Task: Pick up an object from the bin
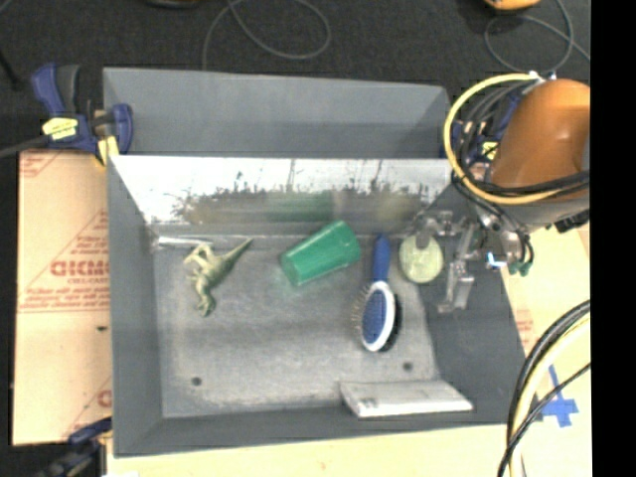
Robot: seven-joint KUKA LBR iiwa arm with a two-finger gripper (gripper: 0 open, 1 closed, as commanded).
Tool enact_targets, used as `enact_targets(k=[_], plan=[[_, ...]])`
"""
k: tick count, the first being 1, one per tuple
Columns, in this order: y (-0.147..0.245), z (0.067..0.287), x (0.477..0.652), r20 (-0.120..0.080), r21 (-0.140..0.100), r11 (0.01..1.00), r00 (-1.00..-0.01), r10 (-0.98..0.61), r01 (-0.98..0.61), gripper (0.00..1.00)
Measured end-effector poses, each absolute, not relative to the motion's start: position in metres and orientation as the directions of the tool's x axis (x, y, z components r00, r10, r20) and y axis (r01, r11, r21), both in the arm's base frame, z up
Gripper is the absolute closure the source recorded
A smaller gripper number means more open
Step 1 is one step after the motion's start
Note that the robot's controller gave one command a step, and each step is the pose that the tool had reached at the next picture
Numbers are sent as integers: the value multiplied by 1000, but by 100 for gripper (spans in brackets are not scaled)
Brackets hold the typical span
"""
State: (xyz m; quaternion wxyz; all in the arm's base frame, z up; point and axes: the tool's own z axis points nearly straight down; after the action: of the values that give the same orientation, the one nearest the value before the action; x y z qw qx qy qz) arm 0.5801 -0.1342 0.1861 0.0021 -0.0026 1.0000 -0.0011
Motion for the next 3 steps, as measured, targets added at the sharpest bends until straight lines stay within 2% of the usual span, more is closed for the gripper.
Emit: enact_targets(k=[1,2,3], plan=[[-134,186,580,-4,-2,1000,-1000,-5,-5,0],[-123,146,593,-8,-2,1000,-1000,7,7,0],[-120,129,576,4,2,996,-996,85,86,0]])
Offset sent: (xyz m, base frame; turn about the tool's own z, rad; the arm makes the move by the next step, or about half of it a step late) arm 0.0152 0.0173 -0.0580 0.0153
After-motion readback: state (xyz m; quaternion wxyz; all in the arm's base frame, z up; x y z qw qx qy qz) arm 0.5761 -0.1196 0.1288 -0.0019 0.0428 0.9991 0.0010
